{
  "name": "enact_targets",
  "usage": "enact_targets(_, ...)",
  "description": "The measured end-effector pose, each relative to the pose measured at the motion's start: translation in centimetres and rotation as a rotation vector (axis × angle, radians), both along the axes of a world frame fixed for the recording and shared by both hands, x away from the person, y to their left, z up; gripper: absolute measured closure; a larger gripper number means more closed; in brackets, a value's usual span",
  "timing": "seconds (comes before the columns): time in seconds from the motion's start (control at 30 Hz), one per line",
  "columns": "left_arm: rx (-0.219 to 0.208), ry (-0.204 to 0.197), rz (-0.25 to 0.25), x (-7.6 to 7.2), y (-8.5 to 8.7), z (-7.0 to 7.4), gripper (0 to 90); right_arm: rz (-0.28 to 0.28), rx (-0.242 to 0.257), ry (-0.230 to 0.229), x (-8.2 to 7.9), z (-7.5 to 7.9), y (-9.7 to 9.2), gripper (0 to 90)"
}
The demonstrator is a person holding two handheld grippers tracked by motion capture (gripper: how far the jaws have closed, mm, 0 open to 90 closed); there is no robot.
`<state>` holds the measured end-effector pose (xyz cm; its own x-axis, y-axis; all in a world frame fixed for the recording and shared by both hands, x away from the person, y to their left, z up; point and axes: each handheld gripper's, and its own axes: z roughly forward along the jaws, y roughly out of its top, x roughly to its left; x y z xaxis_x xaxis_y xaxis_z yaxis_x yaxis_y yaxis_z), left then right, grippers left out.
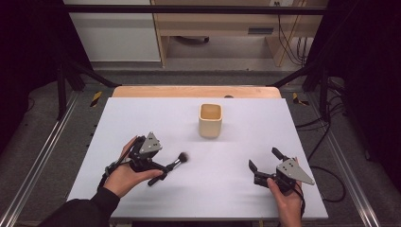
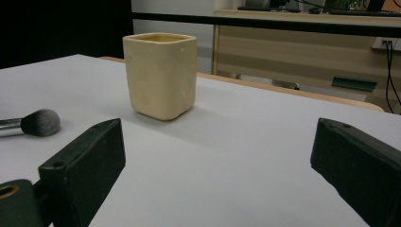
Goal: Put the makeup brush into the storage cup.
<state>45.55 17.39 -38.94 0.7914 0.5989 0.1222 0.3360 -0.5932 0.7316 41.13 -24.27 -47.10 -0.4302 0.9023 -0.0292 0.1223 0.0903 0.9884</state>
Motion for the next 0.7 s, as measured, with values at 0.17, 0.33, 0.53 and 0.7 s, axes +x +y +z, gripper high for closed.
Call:
enact_targets(0.17, 0.058, 0.068, 0.006, 0.9, -0.3, -0.1, 3.2, 0.001, 0.000, 0.002, 0.0, 0.0, 0.1, 4.2)
enact_targets(0.33, 0.082, 0.120, 0.005, 1.6, -0.9, -0.6, 3.5, 0.000, 0.000, 0.004, 0.0, 0.0, 0.1, 4.2)
enact_targets(0.53, 0.153, 0.177, -0.009, 2.3, -1.7, -1.4, 3.6, -0.001, 0.002, 0.010, 0.0, -0.1, 0.1, 4.2)
enact_targets(0.7, 0.216, 0.190, -0.007, 2.7, -2.4, -1.7, 4.6, -0.001, 0.002, 0.012, 0.0, -0.1, 0.1, 4.2)
